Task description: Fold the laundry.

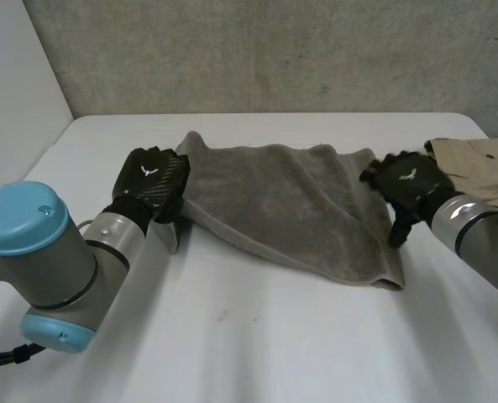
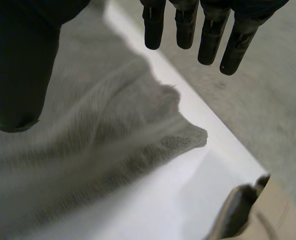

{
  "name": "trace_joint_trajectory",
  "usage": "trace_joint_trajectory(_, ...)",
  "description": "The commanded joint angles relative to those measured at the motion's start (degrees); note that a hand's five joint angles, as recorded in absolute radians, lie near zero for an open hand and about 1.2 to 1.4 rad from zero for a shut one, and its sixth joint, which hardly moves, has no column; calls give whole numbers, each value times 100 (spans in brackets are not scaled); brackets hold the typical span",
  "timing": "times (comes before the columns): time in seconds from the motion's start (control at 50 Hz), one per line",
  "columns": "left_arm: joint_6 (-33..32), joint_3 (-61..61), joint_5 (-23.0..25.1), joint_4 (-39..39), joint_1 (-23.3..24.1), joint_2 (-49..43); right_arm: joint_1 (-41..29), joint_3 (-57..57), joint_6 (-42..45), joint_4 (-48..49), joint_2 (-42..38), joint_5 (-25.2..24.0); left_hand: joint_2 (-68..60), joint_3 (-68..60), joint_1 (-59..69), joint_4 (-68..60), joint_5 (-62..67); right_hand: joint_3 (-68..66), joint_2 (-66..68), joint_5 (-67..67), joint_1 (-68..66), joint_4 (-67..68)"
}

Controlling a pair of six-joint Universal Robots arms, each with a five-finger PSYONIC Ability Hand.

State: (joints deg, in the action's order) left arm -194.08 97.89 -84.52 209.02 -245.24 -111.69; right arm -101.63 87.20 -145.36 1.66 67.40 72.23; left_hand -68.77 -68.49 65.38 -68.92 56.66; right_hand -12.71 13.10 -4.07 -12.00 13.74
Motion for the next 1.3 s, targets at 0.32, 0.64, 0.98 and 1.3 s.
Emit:
trace_joint_trajectory(0.32, 80, -103, -21, -124, -297, 227, 372, 2056, -3323, 757, 398, 669, -1123, -1151, 1462, -1108, 1334, -1099, 1060, -963, -1171, 996)
trace_joint_trajectory(0.64, 89, -103, -21, -124, -314, 210, 320, 1626, -3358, 1179, -420, 660, -1123, -1151, 1462, -1108, 1334, -2227, 2188, -2090, -2298, 2124)
trace_joint_trajectory(0.98, 63, -182, -21, -554, -420, 315, 153, 1177, -3271, 1170, -623, 635, -1123, -1151, 1462, -1108, 1334, -6729, 6690, -6593, -6800, 6626)
trace_joint_trajectory(1.3, 81, -68, -12, -968, -481, -370, 135, 1291, -687, 273, 845, 195, -151, -179, 489, -136, 362, -6729, 6690, -6593, -6800, 6626)
